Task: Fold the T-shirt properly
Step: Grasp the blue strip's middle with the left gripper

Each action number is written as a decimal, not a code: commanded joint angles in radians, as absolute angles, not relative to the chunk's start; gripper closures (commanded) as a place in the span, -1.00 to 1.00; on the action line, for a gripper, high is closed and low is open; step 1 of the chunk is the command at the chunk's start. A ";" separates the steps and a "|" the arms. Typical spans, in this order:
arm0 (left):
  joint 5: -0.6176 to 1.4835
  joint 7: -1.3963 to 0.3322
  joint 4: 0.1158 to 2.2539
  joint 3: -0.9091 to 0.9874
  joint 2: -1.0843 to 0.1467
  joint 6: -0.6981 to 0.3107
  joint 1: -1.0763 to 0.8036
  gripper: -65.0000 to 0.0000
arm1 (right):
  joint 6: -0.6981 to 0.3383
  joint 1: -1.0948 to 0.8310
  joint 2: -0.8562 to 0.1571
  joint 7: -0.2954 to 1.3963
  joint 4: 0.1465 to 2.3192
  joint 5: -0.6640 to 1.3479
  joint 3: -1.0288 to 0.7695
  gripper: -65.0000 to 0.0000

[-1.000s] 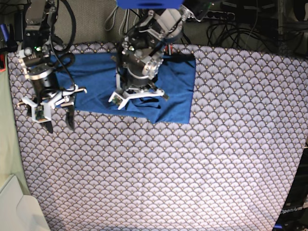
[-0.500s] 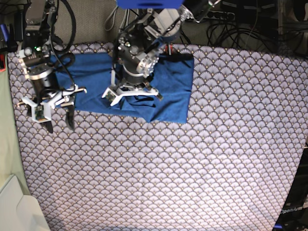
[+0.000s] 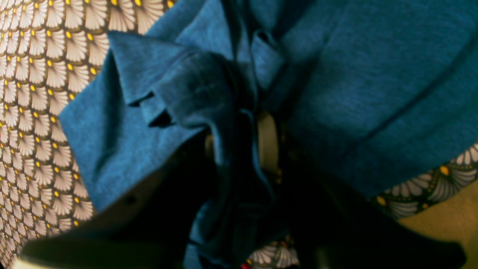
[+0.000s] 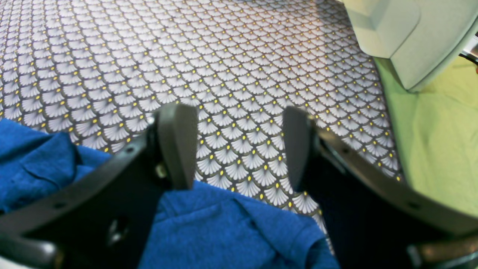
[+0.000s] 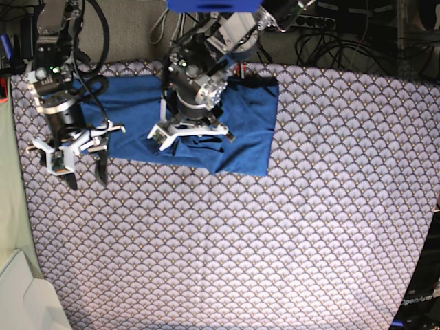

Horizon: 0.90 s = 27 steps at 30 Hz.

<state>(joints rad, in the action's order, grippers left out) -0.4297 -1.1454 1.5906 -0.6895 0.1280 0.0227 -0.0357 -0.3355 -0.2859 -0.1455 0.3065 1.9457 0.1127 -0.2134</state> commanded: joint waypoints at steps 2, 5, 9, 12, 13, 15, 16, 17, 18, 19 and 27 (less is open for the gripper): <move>-0.435 -1.135 1.610 -0.702 0.157 0.025 -0.038 0.61 | -0.334 -0.277 -0.150 0.278 1.963 0.125 -0.216 -0.13; -0.435 -1.133 1.610 -0.702 0.157 0.025 -0.036 0.61 | -0.334 -0.277 -0.150 0.280 1.963 0.125 -0.216 -0.13; -0.435 -1.138 1.610 -0.700 0.157 0.025 -0.022 0.60 | -0.334 -0.277 -0.150 0.280 1.963 0.125 -0.216 -0.13; -0.435 -1.142 1.610 -0.697 0.157 0.025 -0.022 0.57 | -0.334 -0.277 -0.150 0.280 1.963 0.125 -0.216 -0.13; -0.435 -1.142 1.610 -0.696 0.157 0.025 -0.022 0.49 | -0.334 -0.277 -0.150 0.280 1.963 0.125 -0.216 -0.13; -0.435 -1.144 1.610 -0.694 0.157 0.025 -0.022 0.16 | -0.334 -0.277 -0.150 0.280 1.963 0.125 -0.216 -0.13; -0.435 -1.144 1.610 -0.693 0.157 0.025 -0.024 -0.04 | -0.334 -0.277 -0.150 0.280 1.963 0.125 -0.216 -0.13; -0.435 -1.144 1.612 -0.693 0.157 0.025 -0.025 -0.30 | -0.334 -0.277 -0.150 0.280 1.963 0.125 -0.216 -0.13; -0.435 -1.142 1.613 -0.694 0.157 0.030 -0.027 -0.54 | -0.334 -0.277 -0.150 0.280 1.963 0.125 -0.216 -0.13; -0.435 -1.142 1.624 -0.694 0.157 0.030 -0.027 -0.77 | -0.334 -0.277 -0.150 0.280 1.963 0.125 -0.216 -0.13; -0.435 -1.142 1.774 -0.693 0.157 0.031 -0.030 -1.00 | -0.334 -0.277 -0.150 0.280 1.963 0.125 -0.216 -0.13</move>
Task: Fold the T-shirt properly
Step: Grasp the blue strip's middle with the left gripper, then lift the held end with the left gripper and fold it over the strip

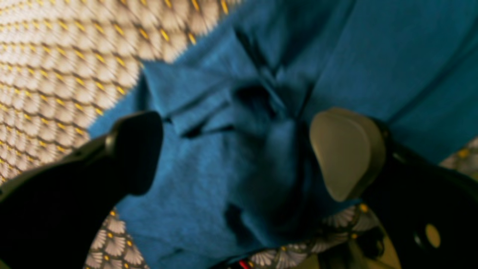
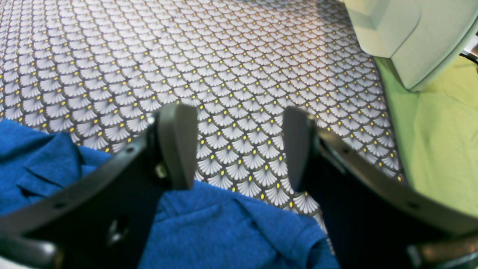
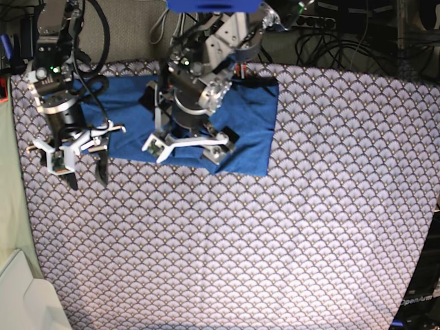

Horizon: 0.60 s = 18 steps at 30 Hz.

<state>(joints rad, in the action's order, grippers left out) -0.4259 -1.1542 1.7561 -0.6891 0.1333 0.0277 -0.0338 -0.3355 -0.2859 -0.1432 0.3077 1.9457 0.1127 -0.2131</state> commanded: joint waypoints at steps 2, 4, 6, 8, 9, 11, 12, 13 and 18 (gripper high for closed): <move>-0.440 -1.142 1.831 -0.674 0.157 0.031 -0.030 -1.00 | -0.334 -0.277 -0.150 0.280 1.963 0.125 -0.216 -0.13; -0.437 -1.142 1.876 -0.622 0.157 0.031 -0.033 -1.00 | -0.334 -0.277 -0.150 0.280 1.963 0.125 -0.216 -0.13; -0.437 -1.144 1.880 -0.559 0.157 0.031 -0.044 -1.00 | -0.334 -0.277 -0.150 0.280 1.963 0.125 -0.216 -0.13; -0.435 -1.144 1.873 -0.507 0.157 0.025 -0.053 -1.00 | -0.334 -0.277 -0.150 0.280 1.962 0.125 -0.216 -0.13; -0.435 -1.144 1.859 -0.486 0.157 0.025 -0.065 -1.00 | -0.334 -0.277 -0.150 0.280 1.962 0.125 -0.216 -0.13; -0.435 -1.144 1.830 -0.460 0.136 0.024 -0.082 -1.00 | -0.334 -0.277 -0.150 0.280 1.962 0.125 -0.216 -0.13; -0.433 -1.144 1.817 -0.460 0.120 0.024 -0.090 -1.00 | -0.334 -0.277 -0.150 0.280 1.962 0.125 -0.216 -0.13; -0.433 -1.144 1.808 -0.461 0.110 0.024 -0.097 -1.00 | -0.334 -0.277 -0.150 0.280 1.962 0.125 -0.216 -0.13; -0.400 -1.144 1.796 -0.509 0.091 0.022 -0.130 -1.00 | -0.334 -0.277 -0.150 0.280 1.960 0.125 -0.216 -0.13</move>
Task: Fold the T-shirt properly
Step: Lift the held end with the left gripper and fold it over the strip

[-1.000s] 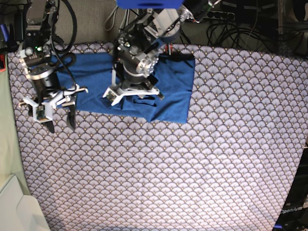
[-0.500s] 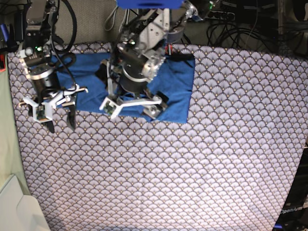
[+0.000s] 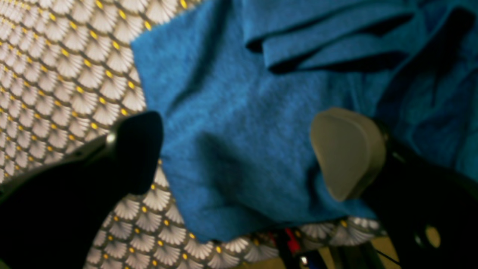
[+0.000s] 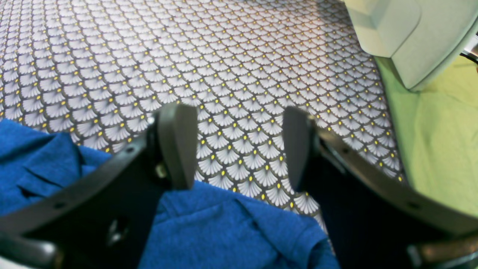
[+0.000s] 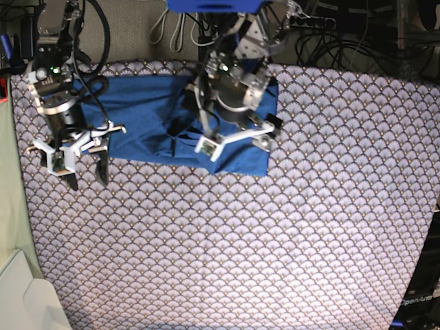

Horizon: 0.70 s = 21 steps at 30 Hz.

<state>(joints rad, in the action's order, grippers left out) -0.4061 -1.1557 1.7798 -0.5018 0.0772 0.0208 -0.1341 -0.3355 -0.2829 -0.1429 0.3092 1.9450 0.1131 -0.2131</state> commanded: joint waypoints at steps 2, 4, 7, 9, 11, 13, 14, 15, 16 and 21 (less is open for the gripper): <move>-0.354 -1.144 1.791 -0.561 0.085 0.022 -0.128 -1.00 | -0.334 -0.277 -0.150 0.280 1.960 0.125 -0.216 -0.13; -0.303 -1.144 1.771 -0.615 0.070 0.022 -0.120 -1.00 | -0.334 -0.277 -0.150 0.280 1.960 0.125 -0.216 -0.13; -0.257 -1.144 1.771 -0.654 0.070 0.025 -0.107 -1.00 | -0.334 -0.277 -0.150 0.280 1.960 0.125 -0.216 -0.13; -0.262 -1.144 1.774 -0.648 0.070 0.031 -0.102 -1.00 | -0.334 -0.277 -0.150 0.280 1.960 0.125 -0.216 -0.13; -0.292 -1.148 1.799 -0.601 0.070 0.031 -0.099 -1.00 | -0.334 -0.277 -0.150 0.280 1.962 0.125 -0.217 -0.13; -0.308 -1.161 1.831 -0.506 0.077 0.031 -0.101 -1.00 | -0.334 -0.277 -0.150 0.280 1.962 0.125 -0.219 -0.13; -0.303 -1.161 1.842 -0.455 0.077 0.025 -0.099 -1.00 | -0.334 -0.277 -0.150 0.280 1.962 0.125 -0.216 -0.13; -0.303 -1.156 1.847 -0.412 0.079 0.025 -0.099 -1.00 | -0.334 -0.277 -0.150 0.280 1.962 0.125 -0.216 -0.13; -0.303 -1.155 1.847 -0.380 0.079 0.025 -0.096 -1.00 | -0.334 -0.277 -0.150 0.280 1.962 0.125 -0.216 -0.13; -0.216 -1.153 1.805 -0.223 0.104 0.030 -0.047 -1.00 | -0.334 -0.278 -0.148 0.280 1.962 0.125 -0.216 -0.13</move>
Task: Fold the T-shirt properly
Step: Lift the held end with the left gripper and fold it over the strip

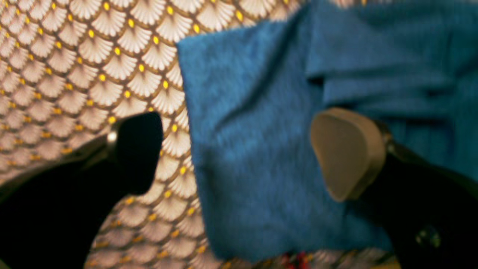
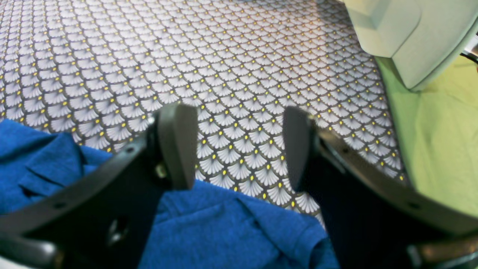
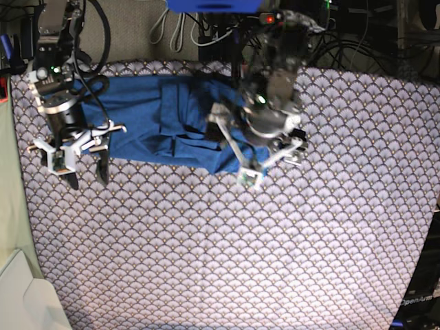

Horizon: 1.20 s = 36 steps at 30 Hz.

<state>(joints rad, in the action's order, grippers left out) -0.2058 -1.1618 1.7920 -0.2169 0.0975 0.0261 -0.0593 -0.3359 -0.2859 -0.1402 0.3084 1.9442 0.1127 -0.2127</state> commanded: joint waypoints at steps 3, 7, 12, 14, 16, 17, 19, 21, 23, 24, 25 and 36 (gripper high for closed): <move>-0.125 -1.155 1.747 -0.117 0.134 0.031 -0.001 -1.00 | -0.334 -0.278 -0.148 0.280 1.962 0.125 -0.216 -0.13; -0.065 -1.153 1.643 -0.081 0.147 0.033 0.056 -1.00 | -0.334 -0.280 -0.148 0.280 1.962 0.125 -0.216 -0.13; -0.068 -1.121 1.567 -0.087 0.157 0.033 0.084 -1.00 | -0.334 -0.282 -0.148 0.280 1.962 0.125 -0.217 -0.13; -0.068 -1.096 1.541 -0.087 0.157 0.033 0.085 -1.00 | -0.334 -0.282 -0.148 0.280 1.962 0.125 -0.219 -0.13; -0.068 -1.078 1.515 -0.087 0.157 0.033 0.085 -1.00 | -0.334 -0.282 -0.150 0.280 1.962 0.125 -0.220 -0.13; -0.068 -1.070 1.503 -0.087 0.157 0.033 0.085 -1.00 | -0.334 -0.282 -0.150 0.280 1.962 0.125 -0.220 -0.13; -0.068 -1.070 1.471 -0.088 0.157 0.033 0.085 -1.00 | -0.334 -0.283 -0.150 0.280 1.962 0.125 -0.220 -0.13; -0.065 -1.070 1.452 -0.136 0.157 0.033 0.087 -1.00 | -0.334 -0.282 -0.150 0.280 1.962 0.125 -0.220 -0.13; -0.062 -1.070 1.465 -0.211 0.157 0.033 0.087 -1.00 | -0.334 -0.282 -0.150 0.280 1.962 0.125 -0.220 -0.13; -0.065 -1.070 1.480 -0.252 0.157 0.033 0.087 -1.00 | -0.334 -0.282 -0.150 0.280 1.962 0.124 -0.217 -0.13; -0.067 -1.070 1.498 -0.288 0.157 0.033 0.085 -1.00 | -0.334 -0.282 -0.150 0.280 1.962 0.124 -0.216 -0.13; -0.070 -1.081 1.656 -0.430 0.142 0.033 0.097 -1.00 | -0.334 -0.286 -0.150 0.280 1.963 0.124 -0.222 -0.13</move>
<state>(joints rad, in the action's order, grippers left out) -0.0673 -1.0988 1.6409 -0.4282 0.1287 0.0303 0.0719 -0.3359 -0.2920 -0.1413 0.3111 1.9438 0.1127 -0.2157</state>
